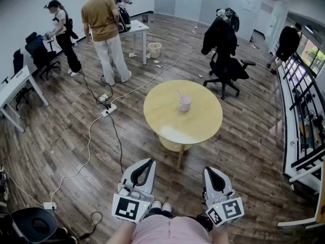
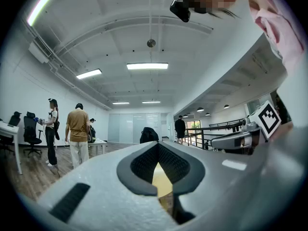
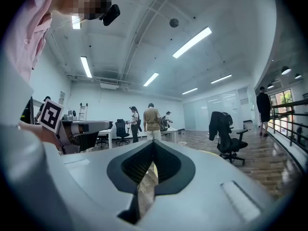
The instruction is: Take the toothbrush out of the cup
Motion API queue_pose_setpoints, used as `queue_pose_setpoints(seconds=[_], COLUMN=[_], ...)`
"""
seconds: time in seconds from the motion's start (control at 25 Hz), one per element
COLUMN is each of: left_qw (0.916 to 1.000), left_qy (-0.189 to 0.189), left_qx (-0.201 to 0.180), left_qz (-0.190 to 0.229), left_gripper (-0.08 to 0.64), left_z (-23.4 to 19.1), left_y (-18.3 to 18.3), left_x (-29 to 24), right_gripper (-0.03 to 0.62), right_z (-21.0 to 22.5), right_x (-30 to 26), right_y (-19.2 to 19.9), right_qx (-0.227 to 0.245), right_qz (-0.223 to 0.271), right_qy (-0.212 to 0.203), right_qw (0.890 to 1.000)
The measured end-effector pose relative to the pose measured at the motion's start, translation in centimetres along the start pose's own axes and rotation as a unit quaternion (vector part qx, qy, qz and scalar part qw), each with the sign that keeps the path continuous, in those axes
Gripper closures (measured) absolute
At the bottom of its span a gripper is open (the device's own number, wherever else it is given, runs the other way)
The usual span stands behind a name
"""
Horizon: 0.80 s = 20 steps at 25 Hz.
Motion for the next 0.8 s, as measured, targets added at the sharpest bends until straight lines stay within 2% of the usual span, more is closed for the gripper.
queue_pose_setpoints(seconds=[0.36, 0.56, 0.8], left_qw=[1.0, 1.0, 0.9999], left_qy=[0.001, -0.001, -0.006], left_qx=[-0.003, -0.001, 0.003], left_qz=[-0.001, -0.007, -0.015], left_gripper=[0.563, 0.563, 0.563], left_z=[0.2, 0.5, 0.6], left_y=[0.0, 0.2, 1.3], left_x=[-0.2, -0.7, -1.5], right_gripper=[0.586, 0.586, 0.586], right_z=[0.3, 0.9, 2.0], right_x=[0.0, 0.0, -0.1], right_y=[0.1, 0.0, 0.9], right_qx=[-0.003, -0.025, -0.034], right_qz=[0.0, 0.014, -0.001], right_qy=[-0.002, -0.009, -0.01], right_qw=[1.0, 1.0, 0.999])
Point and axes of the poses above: the fingertips, and each gripper's own axes: x backward along the fingers, z to its right, y out of its underside, the point moved 7 cm from there along x, backward along the fingers, and after that the axes turned 9 degrees about y, right-handed, at the moved point
